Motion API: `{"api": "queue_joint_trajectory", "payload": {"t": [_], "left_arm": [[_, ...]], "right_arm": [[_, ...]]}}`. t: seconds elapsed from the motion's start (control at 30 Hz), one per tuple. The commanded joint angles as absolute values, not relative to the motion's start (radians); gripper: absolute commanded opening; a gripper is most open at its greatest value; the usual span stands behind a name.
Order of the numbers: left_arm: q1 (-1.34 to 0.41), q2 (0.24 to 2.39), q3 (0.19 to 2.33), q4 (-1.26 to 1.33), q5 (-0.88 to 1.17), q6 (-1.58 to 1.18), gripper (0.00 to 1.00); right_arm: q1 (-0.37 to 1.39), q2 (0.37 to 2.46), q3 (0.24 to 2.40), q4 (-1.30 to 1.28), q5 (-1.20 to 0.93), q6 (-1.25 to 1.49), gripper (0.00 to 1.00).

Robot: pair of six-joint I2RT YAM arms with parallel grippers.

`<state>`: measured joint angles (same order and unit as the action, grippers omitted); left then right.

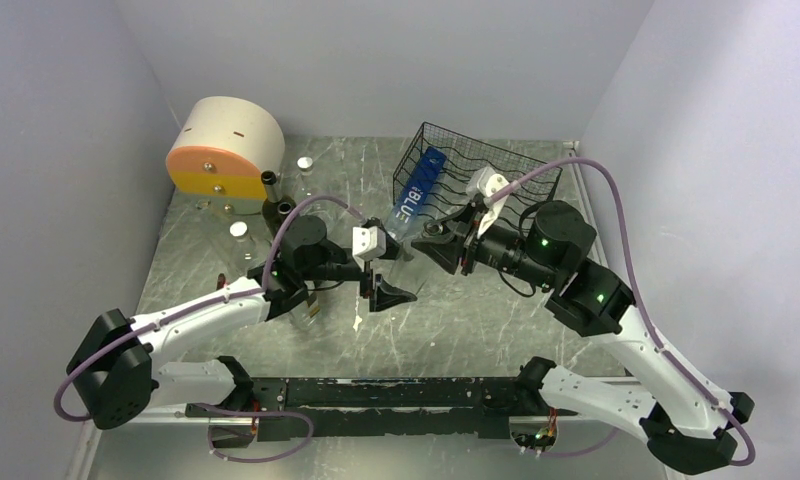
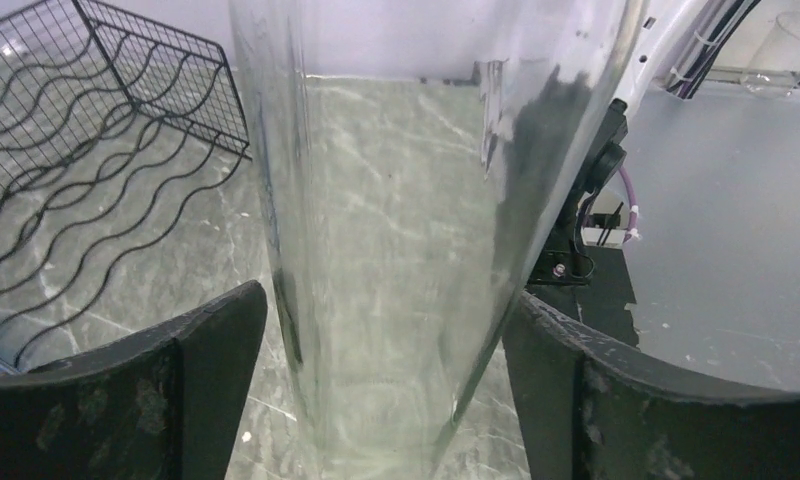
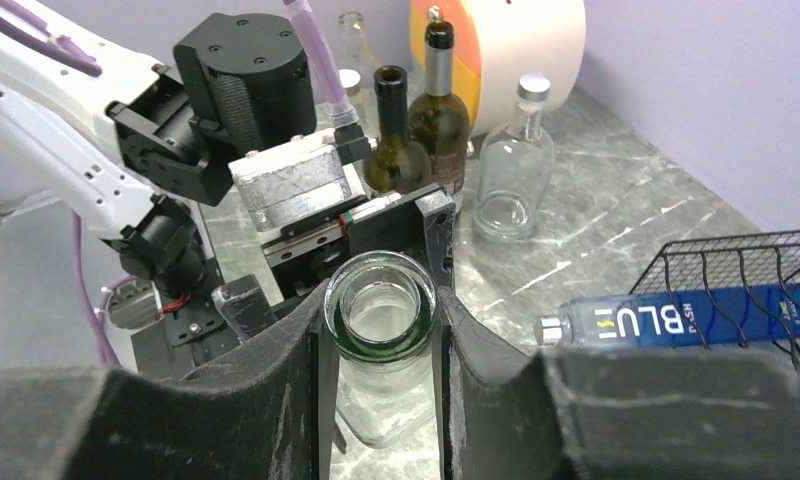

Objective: Put the wine bottle on the wine rack

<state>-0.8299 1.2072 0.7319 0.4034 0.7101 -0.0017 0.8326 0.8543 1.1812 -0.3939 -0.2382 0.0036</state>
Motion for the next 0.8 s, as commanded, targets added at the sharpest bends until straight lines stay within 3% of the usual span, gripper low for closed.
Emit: {"api": "queue_joint_trajectory", "payload": {"t": [0.0, 0.1, 0.27, 0.3, 0.33, 0.4, 0.47, 0.77], "left_arm": [[-0.825, 1.175, 0.728, 0.487, 0.763, 0.051, 0.84], [-0.824, 1.169, 0.742, 0.476, 0.776, 0.090, 0.70], [-0.824, 1.167, 0.778, 0.462, 0.765, 0.133, 0.25], [-0.824, 1.169, 0.786, 0.457, 0.760, 0.148, 0.12], [-0.825, 1.169, 0.796, 0.444, 0.751, 0.164, 0.08], [-0.824, 1.170, 0.820, 0.421, 0.734, 0.208, 0.07], [-0.824, 1.166, 0.845, 0.388, 0.704, 0.266, 0.07], [-0.824, 1.179, 0.949, 0.229, 0.535, 0.572, 0.07]], "right_arm": [[0.836, 0.816, 1.194, -0.278, -0.294, -0.007, 0.00], [0.835, 0.802, 1.195, -0.279, -0.319, -0.005, 0.00], [0.835, 0.797, 1.220, -0.328, -0.317, -0.002, 0.03], [0.835, 0.796, 1.224, -0.338, -0.316, 0.005, 0.09], [0.834, 0.793, 1.229, -0.346, -0.309, 0.016, 0.21], [0.836, 0.783, 1.227, -0.352, -0.281, 0.038, 0.52], [0.835, 0.765, 1.226, -0.361, -0.255, 0.053, 0.66], [0.835, 0.769, 1.392, -0.468, -0.141, 0.182, 0.78]]}}
